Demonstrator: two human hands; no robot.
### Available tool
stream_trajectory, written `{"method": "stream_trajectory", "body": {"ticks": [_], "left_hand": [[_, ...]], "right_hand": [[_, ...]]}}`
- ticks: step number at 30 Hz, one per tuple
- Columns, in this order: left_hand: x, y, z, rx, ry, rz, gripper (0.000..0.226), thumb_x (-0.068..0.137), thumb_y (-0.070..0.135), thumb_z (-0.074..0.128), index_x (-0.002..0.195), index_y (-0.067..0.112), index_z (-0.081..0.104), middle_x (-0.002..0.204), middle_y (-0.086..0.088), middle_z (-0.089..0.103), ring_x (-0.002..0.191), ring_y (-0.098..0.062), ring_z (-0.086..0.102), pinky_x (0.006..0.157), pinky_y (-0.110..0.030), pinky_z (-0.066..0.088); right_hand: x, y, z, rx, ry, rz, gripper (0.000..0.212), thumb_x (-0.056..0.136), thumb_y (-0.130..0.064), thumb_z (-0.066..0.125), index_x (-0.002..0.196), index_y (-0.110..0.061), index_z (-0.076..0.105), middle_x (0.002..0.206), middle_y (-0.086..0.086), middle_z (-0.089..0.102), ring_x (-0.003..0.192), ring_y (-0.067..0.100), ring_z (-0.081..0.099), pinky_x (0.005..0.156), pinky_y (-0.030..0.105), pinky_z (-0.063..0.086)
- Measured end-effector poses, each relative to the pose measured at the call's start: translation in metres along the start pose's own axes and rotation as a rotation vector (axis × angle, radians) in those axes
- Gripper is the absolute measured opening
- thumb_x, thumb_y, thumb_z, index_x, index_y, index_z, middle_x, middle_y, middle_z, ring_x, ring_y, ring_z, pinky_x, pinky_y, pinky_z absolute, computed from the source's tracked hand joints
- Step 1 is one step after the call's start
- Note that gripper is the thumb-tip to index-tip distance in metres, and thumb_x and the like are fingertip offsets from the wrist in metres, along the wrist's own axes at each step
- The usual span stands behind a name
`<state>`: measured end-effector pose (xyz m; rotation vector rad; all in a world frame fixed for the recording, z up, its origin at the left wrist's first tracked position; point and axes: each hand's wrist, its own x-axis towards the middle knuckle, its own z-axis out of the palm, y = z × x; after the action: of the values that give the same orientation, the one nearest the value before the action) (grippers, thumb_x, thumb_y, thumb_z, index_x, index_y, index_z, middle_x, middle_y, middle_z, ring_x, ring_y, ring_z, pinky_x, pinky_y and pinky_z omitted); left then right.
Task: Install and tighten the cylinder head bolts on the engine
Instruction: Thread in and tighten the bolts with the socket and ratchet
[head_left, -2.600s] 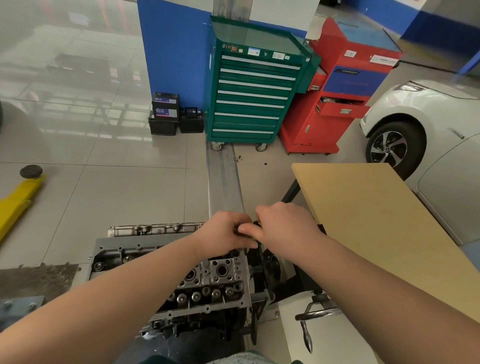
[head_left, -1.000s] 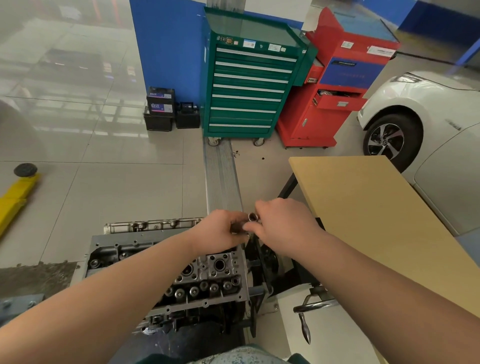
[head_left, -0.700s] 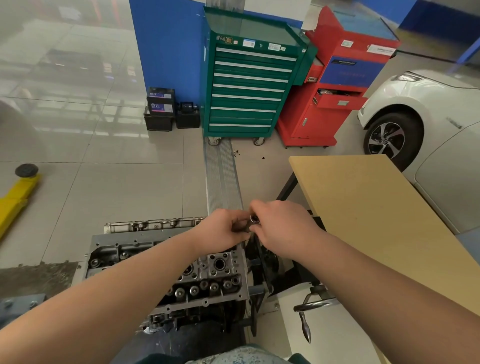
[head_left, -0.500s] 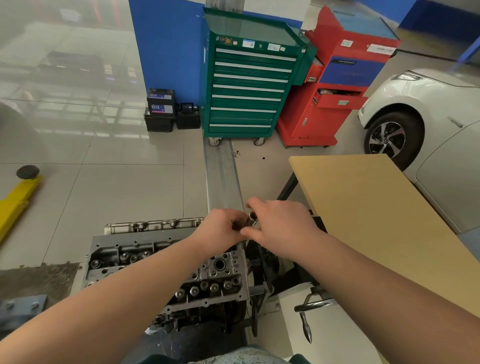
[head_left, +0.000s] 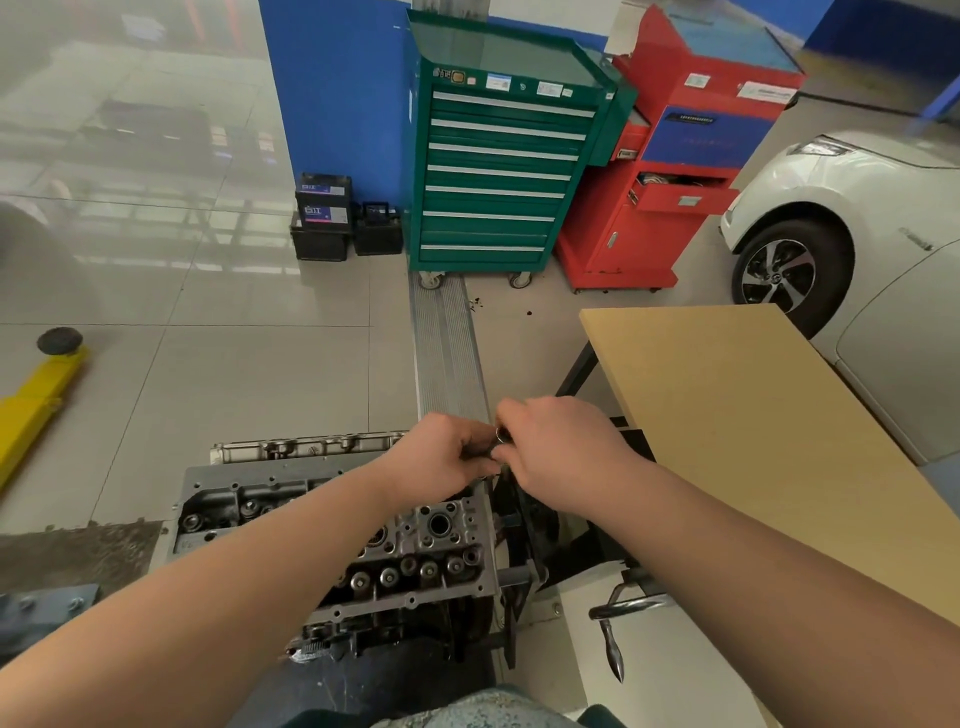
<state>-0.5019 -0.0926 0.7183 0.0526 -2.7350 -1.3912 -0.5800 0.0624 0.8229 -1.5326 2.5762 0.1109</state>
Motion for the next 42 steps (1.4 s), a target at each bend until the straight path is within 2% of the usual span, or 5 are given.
{"method": "stream_trajectory", "body": {"ticks": [19, 23, 29, 35, 42], "left_hand": [[-0.003, -0.005, 0.003, -0.046, 0.128, -0.054, 0.011, 0.089, 0.014, 0.079, 0.094, 0.022, 0.072, 0.077, 0.021, 0.071, 0.071, 0.005, 0.065, 0.068, -0.011, 0.050], [-0.007, 0.003, 0.001, -0.132, -0.005, -0.044, 0.041, 0.089, 0.022, 0.082, 0.126, 0.030, 0.066, 0.102, 0.024, 0.072, 0.098, 0.007, 0.067, 0.087, -0.009, 0.051], [-0.003, -0.001, 0.005, -0.025, 0.085, -0.097, 0.017, 0.092, 0.018, 0.075, 0.090, 0.034, 0.066, 0.078, 0.013, 0.070, 0.070, -0.002, 0.064, 0.067, -0.023, 0.052], [-0.005, 0.001, 0.006, -0.116, 0.023, -0.059, 0.033, 0.086, 0.023, 0.083, 0.106, 0.041, 0.064, 0.098, 0.020, 0.071, 0.094, 0.002, 0.067, 0.083, -0.020, 0.056], [0.000, -0.004, 0.004, -0.043, -0.050, -0.090, 0.010, 0.093, 0.024, 0.075, 0.096, 0.028, 0.066, 0.081, 0.012, 0.070, 0.074, -0.005, 0.065, 0.070, -0.030, 0.052]], "right_hand": [[0.000, -0.006, -0.002, 0.005, 0.025, -0.023, 0.031, 0.100, -0.047, 0.058, 0.120, -0.025, 0.049, 0.103, -0.002, 0.064, 0.083, 0.022, 0.060, 0.062, 0.036, 0.049], [0.001, -0.006, -0.003, -0.111, 0.041, 0.107, 0.043, 0.101, -0.064, 0.043, 0.104, -0.024, 0.058, 0.073, -0.004, 0.047, 0.069, 0.021, 0.051, 0.051, 0.032, 0.032], [0.001, -0.006, -0.003, 0.048, 0.032, 0.004, 0.034, 0.096, -0.048, 0.062, 0.120, -0.028, 0.049, 0.105, -0.003, 0.064, 0.085, 0.021, 0.061, 0.062, 0.035, 0.047], [0.004, -0.009, 0.001, -0.059, 0.025, 0.126, 0.043, 0.101, -0.063, 0.043, 0.104, -0.023, 0.059, 0.069, -0.005, 0.042, 0.067, 0.020, 0.046, 0.047, 0.030, 0.023], [-0.001, -0.006, -0.004, 0.040, -0.034, 0.010, 0.027, 0.098, -0.031, 0.064, 0.120, -0.024, 0.051, 0.106, 0.001, 0.063, 0.089, 0.023, 0.061, 0.073, 0.041, 0.056]]}}
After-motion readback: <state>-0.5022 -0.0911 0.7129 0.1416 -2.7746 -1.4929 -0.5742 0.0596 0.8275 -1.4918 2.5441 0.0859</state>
